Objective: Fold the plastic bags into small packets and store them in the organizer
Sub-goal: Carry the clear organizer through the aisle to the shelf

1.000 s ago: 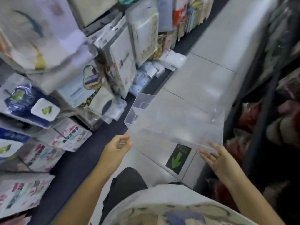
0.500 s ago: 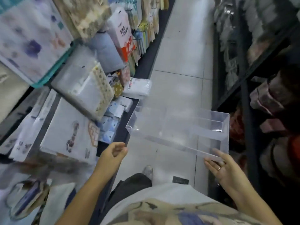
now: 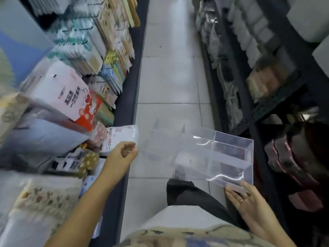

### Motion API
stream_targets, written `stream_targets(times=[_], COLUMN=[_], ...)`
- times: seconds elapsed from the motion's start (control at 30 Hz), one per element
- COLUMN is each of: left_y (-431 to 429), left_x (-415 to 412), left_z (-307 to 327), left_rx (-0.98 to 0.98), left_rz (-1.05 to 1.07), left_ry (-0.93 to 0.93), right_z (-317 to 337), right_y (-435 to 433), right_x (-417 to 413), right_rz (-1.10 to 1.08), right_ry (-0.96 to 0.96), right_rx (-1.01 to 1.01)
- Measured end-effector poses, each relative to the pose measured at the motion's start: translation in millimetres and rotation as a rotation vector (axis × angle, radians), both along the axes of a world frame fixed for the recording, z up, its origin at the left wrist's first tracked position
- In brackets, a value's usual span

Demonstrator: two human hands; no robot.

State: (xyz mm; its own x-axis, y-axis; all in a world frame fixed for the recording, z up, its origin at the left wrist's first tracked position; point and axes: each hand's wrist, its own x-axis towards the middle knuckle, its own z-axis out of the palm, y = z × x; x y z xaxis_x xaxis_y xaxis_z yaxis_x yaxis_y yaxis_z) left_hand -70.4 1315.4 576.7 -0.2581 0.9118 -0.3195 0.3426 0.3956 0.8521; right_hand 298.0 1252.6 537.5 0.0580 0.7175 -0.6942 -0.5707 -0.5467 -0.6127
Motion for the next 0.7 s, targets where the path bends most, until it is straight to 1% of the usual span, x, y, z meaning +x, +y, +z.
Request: stream_targets(times=[0.23,0.43,0.57,0.7], left_y=[169,308,428,569], left_x=[5,-28,-60,-88], left_z=[4,-29,-50,-40], left_rx=[-0.069,-0.129,-0.15,-0.13], left_rz=[0.033,0.123,0.16,0.131], left_ry=[-0.045,-0.058,-0.07,-0.052], right_z=[18,16,8,10], right_y=[258,467,596,701], right_x=[-9,-43,-77,-97], right_rz=[0.107,0.161,0.117,0.048], right_ry=[-0.042,-0.013,-0.025,-0.024], right_rx=[0.042,0.099,0.078,0.016])
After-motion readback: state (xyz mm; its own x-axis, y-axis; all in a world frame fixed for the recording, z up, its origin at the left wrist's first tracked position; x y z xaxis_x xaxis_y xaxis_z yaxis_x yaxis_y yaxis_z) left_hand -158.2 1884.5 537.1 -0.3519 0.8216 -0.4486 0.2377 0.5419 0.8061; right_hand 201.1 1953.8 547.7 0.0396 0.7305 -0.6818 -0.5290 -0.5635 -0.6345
